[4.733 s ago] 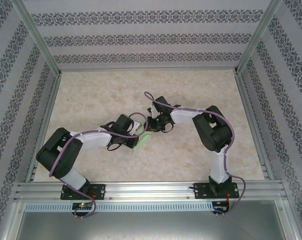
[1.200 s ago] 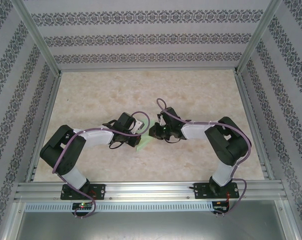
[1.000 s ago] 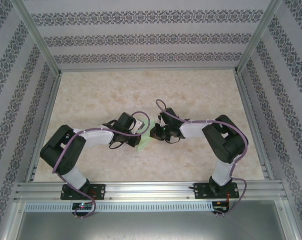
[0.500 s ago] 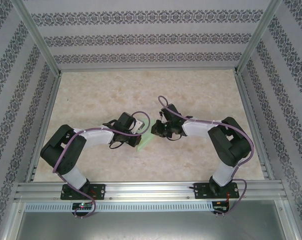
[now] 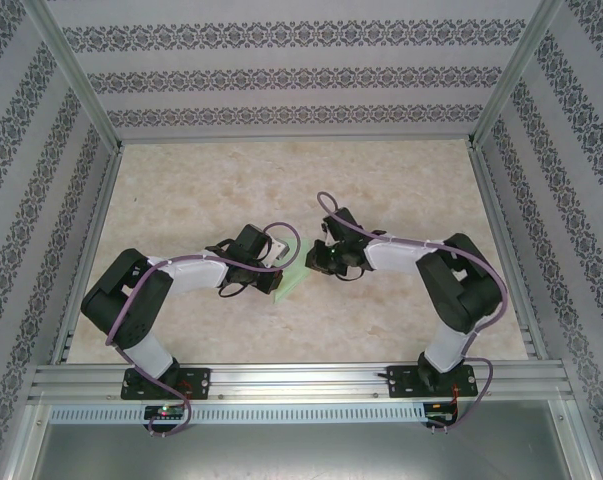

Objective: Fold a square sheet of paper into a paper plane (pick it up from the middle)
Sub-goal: Third fold the triangle at the center of the table.

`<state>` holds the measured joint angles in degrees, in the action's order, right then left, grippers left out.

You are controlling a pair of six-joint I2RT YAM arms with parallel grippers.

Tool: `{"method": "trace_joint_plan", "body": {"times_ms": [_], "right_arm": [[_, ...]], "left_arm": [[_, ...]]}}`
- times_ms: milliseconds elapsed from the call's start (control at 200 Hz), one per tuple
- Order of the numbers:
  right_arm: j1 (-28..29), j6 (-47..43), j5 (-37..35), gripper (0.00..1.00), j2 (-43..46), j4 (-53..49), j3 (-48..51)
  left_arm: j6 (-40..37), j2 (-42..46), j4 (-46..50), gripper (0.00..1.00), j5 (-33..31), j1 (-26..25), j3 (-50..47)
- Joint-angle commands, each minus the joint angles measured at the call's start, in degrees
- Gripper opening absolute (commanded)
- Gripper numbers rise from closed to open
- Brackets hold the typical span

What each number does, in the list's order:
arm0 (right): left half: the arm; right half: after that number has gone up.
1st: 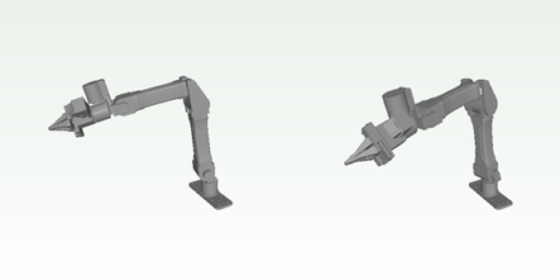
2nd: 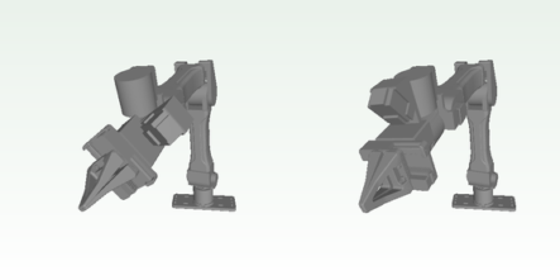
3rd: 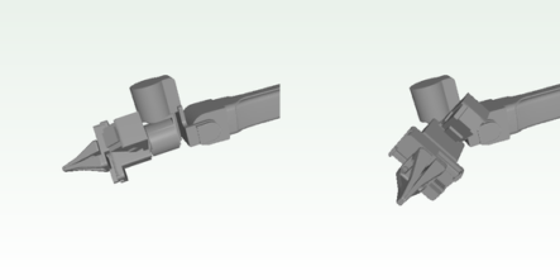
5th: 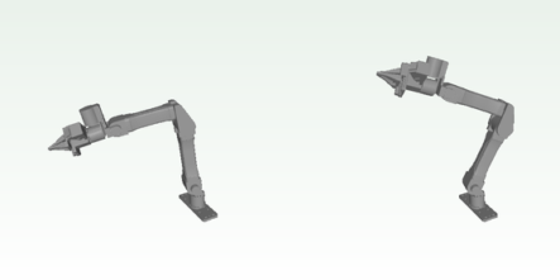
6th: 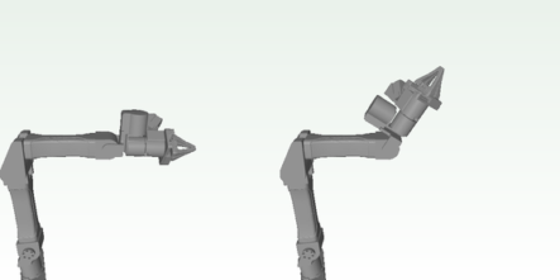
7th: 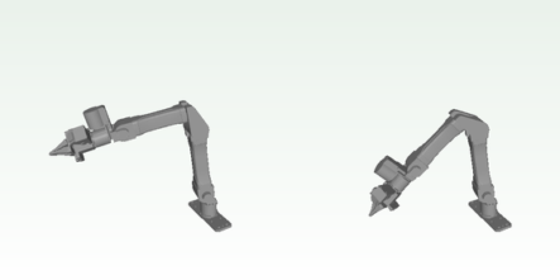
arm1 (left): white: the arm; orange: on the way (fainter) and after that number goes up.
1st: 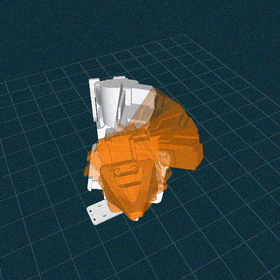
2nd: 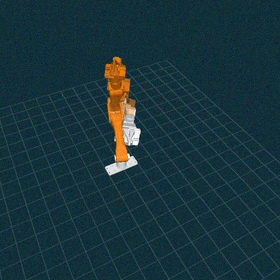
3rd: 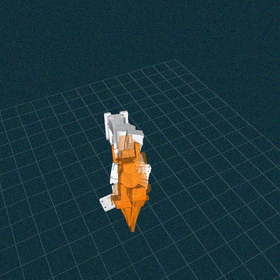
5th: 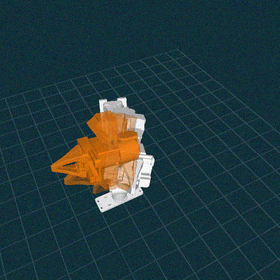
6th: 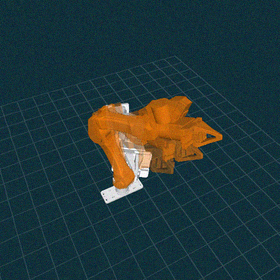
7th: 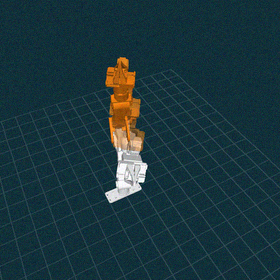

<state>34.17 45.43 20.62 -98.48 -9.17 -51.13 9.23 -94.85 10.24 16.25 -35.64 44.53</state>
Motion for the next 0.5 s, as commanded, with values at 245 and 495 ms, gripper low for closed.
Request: {"method": "trace_joint_plan", "body": {"times_ms": [245, 495], "right_arm": [[6.11, 15.05, 1.23, 0.06, 1.88, 26.74, 10.58], [8.06, 17.70, -2.03, 0.04, -1.03, 31.01, 12.12]], "left_arm": [[-1.23, -2.10, 2.00, 0.03, 0.28, 0.64, 0.50], [-1.39, -2.05, 1.90, 0.03, 0.35, 0.57, 0.58]]}}
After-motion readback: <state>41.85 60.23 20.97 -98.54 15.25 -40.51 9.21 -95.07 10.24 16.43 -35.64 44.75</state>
